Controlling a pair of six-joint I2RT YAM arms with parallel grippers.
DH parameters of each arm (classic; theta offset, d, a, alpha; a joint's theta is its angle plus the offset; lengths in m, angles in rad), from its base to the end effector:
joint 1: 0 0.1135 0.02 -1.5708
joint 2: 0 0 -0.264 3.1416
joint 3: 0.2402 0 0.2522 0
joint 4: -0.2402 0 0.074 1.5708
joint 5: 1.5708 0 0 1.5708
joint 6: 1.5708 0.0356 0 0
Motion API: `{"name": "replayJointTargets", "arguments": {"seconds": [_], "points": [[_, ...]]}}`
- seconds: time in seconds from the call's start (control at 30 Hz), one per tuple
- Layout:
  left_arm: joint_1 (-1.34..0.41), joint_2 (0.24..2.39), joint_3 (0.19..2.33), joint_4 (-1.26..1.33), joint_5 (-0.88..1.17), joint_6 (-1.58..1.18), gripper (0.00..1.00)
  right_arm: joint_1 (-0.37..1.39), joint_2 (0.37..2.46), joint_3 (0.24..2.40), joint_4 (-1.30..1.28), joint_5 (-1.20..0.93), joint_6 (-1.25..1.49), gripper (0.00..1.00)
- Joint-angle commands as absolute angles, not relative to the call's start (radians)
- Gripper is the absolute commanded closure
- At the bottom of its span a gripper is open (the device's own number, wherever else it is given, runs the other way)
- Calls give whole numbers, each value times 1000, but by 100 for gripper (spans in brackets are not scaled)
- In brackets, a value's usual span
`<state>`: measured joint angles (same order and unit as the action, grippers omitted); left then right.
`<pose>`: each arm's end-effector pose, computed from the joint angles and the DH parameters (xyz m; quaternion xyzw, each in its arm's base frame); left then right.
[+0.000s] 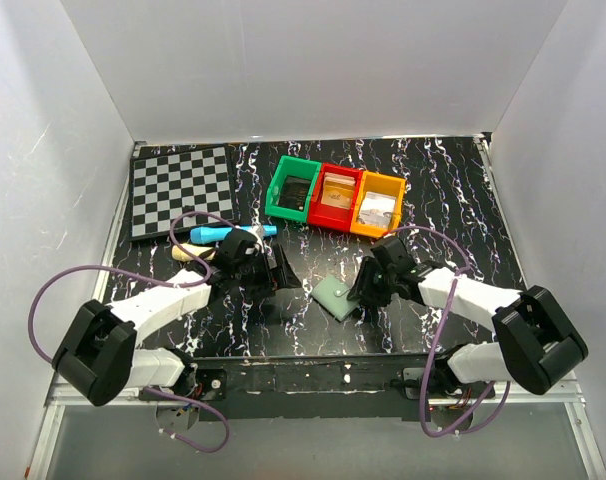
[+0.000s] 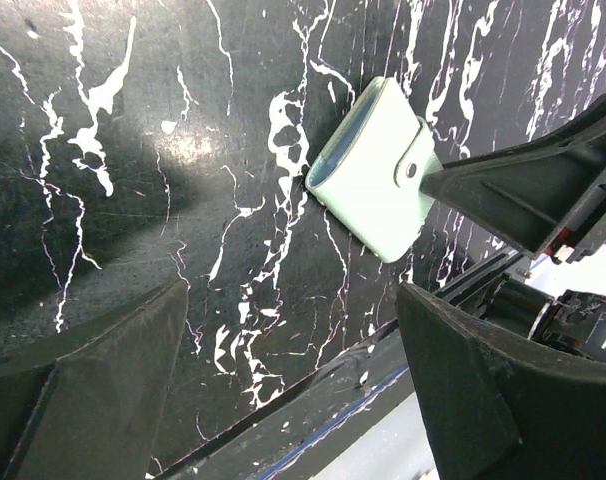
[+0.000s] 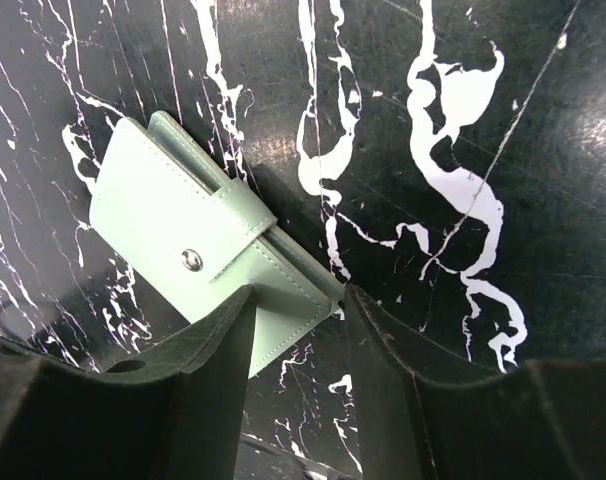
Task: Take the credit cards out of the card holder
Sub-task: Move the card holder to the center of the board, then open the card holder at the center of the board.
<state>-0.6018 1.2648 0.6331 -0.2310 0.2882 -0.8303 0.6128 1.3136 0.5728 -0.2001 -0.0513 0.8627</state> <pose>0.1953 -0.1464 0.1869 -0.0564 0.9279 -0.3268 0.1704 0.1942 0.1387 0.1592 0.1106 0.9441 0.2263 0.2127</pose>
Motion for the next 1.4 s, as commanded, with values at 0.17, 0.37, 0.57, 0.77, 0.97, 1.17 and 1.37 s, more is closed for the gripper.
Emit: {"name": "replayJointTargets", "arguments": {"seconds": [0.17,0.37,0.57,0.77,0.97,1.17,1.37], "points": [[-701,1400,735,-218,299,-776,27,632,1327,669,-337,44,787,46],[-765,1532,801,-215,273,-772,53,632,1364,667,-301,8,713,48],[-769,1597,825,-209,298,-765,62,667,1376,635,-256,-44,672,51],[-769,1620,845,-224,276,-759,58,706,1362,614,-233,-60,692,52],[-769,1635,865,-236,247,-753,56,748,1371,609,-209,-74,722,52],[-769,1625,858,-244,229,-758,56,764,1365,627,-235,-46,730,51],[-767,1525,833,-276,150,-759,39,746,1298,655,-322,51,721,41]]}}
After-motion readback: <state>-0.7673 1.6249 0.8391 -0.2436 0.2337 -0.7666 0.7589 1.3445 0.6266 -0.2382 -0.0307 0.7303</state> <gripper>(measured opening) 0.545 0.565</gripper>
